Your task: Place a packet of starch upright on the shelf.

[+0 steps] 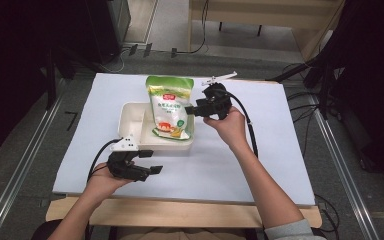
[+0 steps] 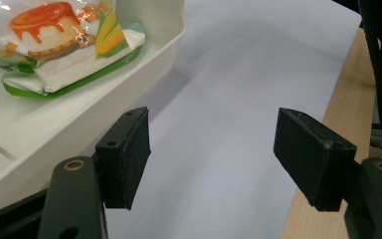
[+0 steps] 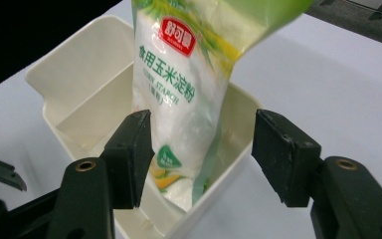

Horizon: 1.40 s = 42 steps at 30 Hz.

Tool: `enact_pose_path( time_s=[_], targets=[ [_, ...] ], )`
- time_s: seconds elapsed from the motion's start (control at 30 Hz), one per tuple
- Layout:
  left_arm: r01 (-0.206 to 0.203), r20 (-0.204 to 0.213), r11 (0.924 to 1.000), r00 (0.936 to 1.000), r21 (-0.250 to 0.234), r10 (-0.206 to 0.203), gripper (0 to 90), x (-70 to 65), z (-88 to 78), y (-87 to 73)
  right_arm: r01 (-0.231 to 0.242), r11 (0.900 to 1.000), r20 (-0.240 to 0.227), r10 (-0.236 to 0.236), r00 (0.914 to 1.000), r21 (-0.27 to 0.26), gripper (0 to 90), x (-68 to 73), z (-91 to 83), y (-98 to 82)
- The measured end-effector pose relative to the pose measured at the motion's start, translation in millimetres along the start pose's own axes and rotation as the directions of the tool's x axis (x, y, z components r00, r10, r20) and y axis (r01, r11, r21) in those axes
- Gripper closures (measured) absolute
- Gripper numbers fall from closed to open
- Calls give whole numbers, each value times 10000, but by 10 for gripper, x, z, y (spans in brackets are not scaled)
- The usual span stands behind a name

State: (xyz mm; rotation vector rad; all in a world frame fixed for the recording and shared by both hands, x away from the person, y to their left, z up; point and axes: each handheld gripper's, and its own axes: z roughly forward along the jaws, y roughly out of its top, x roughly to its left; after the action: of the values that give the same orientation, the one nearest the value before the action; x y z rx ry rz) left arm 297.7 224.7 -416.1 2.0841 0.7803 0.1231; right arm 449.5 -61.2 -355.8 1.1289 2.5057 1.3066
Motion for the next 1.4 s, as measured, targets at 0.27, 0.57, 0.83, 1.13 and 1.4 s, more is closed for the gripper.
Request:
enact_pose_path(
  time_s=[0.27, 0.57, 0.83, 1.13, 1.4],
  targets=[
    [-46, -11, 10000, 10000, 10, 46, 312, -3, -7, 2, 52, 10000, 85, -52, 10000, 43, 417, -34, -144, -193],
    [0, -22, 10000, 10000, -4, 0, 312, -3, -4, 0, 95, 10000, 112, -95, 9999, 28, 411, -5, -308, -462],
    [-31, -53, 10000, 10000, 5, 31, 312, -2, -10, 0, 364, 9993, -20, -364, 9993, 48, 406, 40, -427, -682],
    [-56, -76, 10000, 10000, 53, 56, 311, -4, -12, -1, 325, 9992, -5, -326, 9995, -220, 410, 46, -496, -980],
    [-12, -95, 10000, 10000, 54, 13, 308, 2, -31, -4, -3, 10000, -80, 2, 10000, -76, 425, 13, -412, -1183]
  ],
)
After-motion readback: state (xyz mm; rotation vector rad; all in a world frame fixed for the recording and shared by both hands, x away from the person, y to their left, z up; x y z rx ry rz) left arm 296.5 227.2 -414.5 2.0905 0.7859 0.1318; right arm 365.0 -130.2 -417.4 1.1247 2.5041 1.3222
